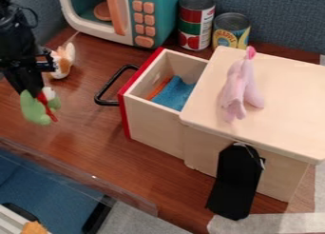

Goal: Take the green teddy bear outside the drawer and put it on the leftside of the table

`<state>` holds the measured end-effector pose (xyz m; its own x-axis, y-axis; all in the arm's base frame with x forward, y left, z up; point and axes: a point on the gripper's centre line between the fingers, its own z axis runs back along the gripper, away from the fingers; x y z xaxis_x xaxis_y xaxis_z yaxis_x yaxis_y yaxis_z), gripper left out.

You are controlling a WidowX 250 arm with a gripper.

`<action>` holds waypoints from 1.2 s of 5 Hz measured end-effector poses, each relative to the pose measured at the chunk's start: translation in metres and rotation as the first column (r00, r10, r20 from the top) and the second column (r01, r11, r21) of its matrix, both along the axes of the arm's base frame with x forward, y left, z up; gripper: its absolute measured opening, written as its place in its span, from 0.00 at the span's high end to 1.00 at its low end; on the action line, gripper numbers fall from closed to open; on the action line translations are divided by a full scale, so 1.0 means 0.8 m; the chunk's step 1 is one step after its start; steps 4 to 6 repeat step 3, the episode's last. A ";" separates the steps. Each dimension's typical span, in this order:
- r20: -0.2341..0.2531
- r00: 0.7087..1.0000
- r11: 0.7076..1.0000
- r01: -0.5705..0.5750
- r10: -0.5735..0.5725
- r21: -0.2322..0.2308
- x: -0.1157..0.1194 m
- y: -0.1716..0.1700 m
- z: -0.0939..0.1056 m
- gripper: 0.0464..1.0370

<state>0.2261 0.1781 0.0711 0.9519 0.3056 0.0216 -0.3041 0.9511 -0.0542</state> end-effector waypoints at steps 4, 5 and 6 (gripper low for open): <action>-0.023 0.989 0.986 0.147 -0.146 0.078 0.021 -0.024 0.037 0.03; -0.023 0.989 0.986 0.147 -0.146 0.078 0.021 -0.024 0.037 0.03; -0.023 0.989 0.986 0.147 -0.146 0.078 0.021 -0.024 0.037 0.03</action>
